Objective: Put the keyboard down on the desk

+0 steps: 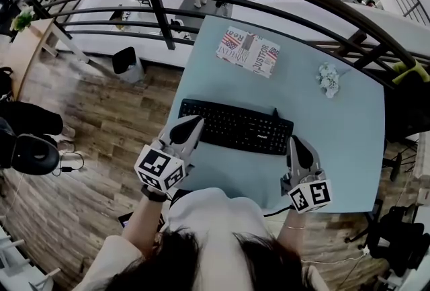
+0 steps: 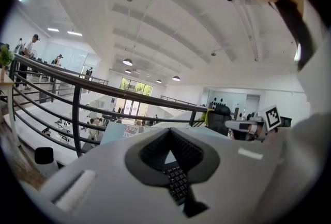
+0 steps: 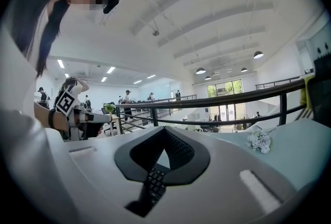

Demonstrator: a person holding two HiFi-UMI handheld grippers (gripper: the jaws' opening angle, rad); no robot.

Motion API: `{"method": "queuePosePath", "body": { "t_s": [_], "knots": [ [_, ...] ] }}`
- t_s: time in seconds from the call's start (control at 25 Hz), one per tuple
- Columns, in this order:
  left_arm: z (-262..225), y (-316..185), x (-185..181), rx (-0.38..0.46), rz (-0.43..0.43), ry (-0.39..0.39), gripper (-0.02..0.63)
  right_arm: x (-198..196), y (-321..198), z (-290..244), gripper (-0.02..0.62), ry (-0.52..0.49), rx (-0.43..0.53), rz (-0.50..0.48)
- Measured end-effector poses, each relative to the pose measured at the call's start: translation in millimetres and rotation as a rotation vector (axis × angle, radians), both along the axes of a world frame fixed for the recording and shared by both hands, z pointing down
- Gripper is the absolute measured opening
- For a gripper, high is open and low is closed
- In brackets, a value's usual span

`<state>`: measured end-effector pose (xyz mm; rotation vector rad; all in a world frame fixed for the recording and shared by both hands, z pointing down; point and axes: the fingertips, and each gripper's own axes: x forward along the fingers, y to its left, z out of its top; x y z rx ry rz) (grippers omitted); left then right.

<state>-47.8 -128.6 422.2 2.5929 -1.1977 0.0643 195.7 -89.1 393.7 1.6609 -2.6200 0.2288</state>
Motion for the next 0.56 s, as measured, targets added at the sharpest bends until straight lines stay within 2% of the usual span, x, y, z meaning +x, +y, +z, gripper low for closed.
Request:
{"method": "queuePosePath", "body": {
  "t_s": [0.56],
  "knots": [
    [-8.1,-5.8,-7.4,0.047,0.013,-0.024,0.057,-1.3,-2.8,-0.8,0.002,-0.004,0.003,0.004]
  ]
}}
